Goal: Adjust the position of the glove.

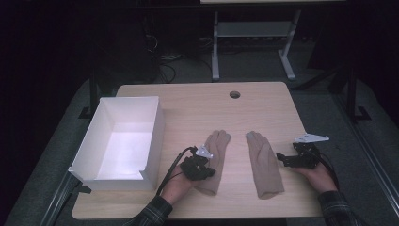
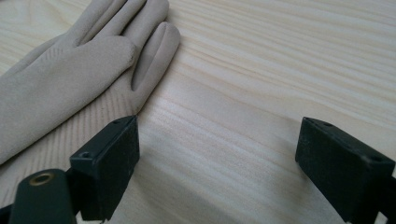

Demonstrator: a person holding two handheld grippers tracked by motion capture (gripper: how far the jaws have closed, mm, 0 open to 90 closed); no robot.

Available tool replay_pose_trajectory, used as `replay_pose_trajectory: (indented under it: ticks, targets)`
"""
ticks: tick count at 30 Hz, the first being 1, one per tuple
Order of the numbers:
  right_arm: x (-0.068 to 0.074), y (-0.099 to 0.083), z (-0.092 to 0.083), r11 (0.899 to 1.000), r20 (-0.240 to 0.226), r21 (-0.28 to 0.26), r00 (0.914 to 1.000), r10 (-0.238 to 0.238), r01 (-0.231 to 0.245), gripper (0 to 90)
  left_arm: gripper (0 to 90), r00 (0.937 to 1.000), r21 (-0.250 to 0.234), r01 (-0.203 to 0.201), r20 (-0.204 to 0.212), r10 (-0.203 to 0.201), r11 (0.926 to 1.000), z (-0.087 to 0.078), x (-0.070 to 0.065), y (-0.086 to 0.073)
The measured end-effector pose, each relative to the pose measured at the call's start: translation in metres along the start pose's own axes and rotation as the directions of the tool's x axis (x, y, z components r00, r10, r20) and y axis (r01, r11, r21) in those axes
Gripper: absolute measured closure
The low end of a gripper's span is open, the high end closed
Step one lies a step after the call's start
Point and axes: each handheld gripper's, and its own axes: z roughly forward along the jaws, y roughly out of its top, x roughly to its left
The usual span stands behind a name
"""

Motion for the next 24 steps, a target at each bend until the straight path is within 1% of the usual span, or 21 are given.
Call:
replay_pose_trajectory:
  ticks: [1,2,3,4,6,7,8,9,10,12,13,14,16,18,19,20,21,22,24]
  targets:
    - [0.0,0.0,0.0,1.0,0.0,0.0,1.0,0.0,0.0,13.2,89.2,0.9999,0.003,-0.013,0.004,0.013,0.9999,0.0,-0.001,0.001]
    - [0.0,0.0,0.0,1.0,0.0,0.0,1.0,0.0,0.0,13.2,87.8,1.0,-0.007,-0.003,0.009,0.003,1.0,-0.001,0.0,0.002]
    - [0.0,0.0,0.0,1.0,0.0,0.0,1.0,0.0,0.0,13.2,87.0,1.0,-0.007,-0.003,0.009,0.003,1.0,-0.001,0.0,0.002]
    - [0.0,0.0,0.0,1.0,0.0,0.0,1.0,0.0,0.0,13.2,87.0,1.0,-0.024,0.009,-0.002,-0.009,0.9997,-0.003,0.004,0.002]
    - [0.0,0.0,0.0,1.0,0.0,0.0,1.0,0.0,0.0,13.2,86.2,0.9994,-0.039,0.022,-0.024,-0.023,0.999,-0.008,0.009,0.003]
    - [0.0,0.0,0.0,1.0,0.0,0.0,1.0,-0.001,0.001,13.2,82.5,0.9973,-0.063,0.047,-0.053,-0.05,0.9969,-0.012,0.015,0.005]
    - [0.0,0.0,0.0,1.0,0.0,0.0,1.0,-0.001,0.001,13.2,80.4,0.9962,-0.069,0.047,-0.071,-0.052,0.9965,-0.014,0.018,0.005]
    - [0.0,0.0,0.0,1.0,0.0,0.0,1.0,-0.001,0.001,13.2,78.0,0.9962,-0.069,0.047,-0.071,-0.052,0.9965,-0.014,0.018,0.005]
    - [0.0,0.0,0.0,1.0,0.0,0.0,1.0,-0.001,0.001,13.2,76.2,0.9933,-0.084,0.054,-0.098,-0.062,0.995,-0.016,0.024,0.007]
    - [0.0,0.0,0.0,1.0,0.0,0.0,1.0,-0.002,0.002,13.2,73.1,0.9896,-0.098,0.067,-0.12,-0.079,0.993,-0.017,0.031,0.009]
    - [0.0,0.0,0.0,1.0,0.0,0.0,1.0,-0.002,0.002,13.2,71.5,0.9863,-0.112,0.074,-0.139,-0.089,0.9909,-0.017,0.036,0.011]
    - [0.0,0.0,0.0,1.0,0.0,0.0,1.0,-0.003,0.003,13.2,71.0,0.9849,-0.117,0.082,-0.143,-0.098,0.9898,-0.016,0.041,0.011]
    - [0.0,0.0,0.0,1.0,-0.001,0.0,1.0,-0.005,0.005,13.2,68.5,0.9811,-0.118,0.094,-0.158,-0.112,0.9885,-0.015,0.048,0.012]
    - [0.0,0.0,0.0,1.0,-0.006,0.002,0.9999,-0.011,0.011,13.2,65.4,0.9784,-0.113,0.111,-0.162,-0.129,0.9874,-0.012,0.054,0.012]
    - [0.0,0.0,0.0,1.0,-0.01,0.003,0.9999,-0.014,0.014,13.2,63.7,0.9769,-0.108,0.115,-0.168,-0.133,0.9874,-0.009,0.055,0.011]
    - [0.0,0.0,0.0,1.0,-0.01,0.003,0.9999,-0.014,0.014,13.2,61.9,0.9769,-0.108,0.115,-0.168,-0.133,0.9874,-0.009,0.055,0.011]
    - [0.001,0.001,0.0,1.0,-0.015,0.002,0.9997,-0.019,0.019,13.1,59.9,0.9745,-0.084,0.113,-0.185,-0.127,0.99,-0.005,0.058,0.01]
    - [0.001,0.001,0.0,1.0,-0.016,0.003,0.9997,-0.019,0.019,13.0,58.4,0.974,-0.076,0.114,-0.188,-0.127,0.9905,-0.004,0.059,0.009]
    - [0.001,0.001,0.001,1.0,-0.017,0.003,0.9997,-0.018,0.018,13.0,57.7,0.9735,-0.079,0.132,-0.177,-0.144,0.988,-0.002,0.06,0.008]
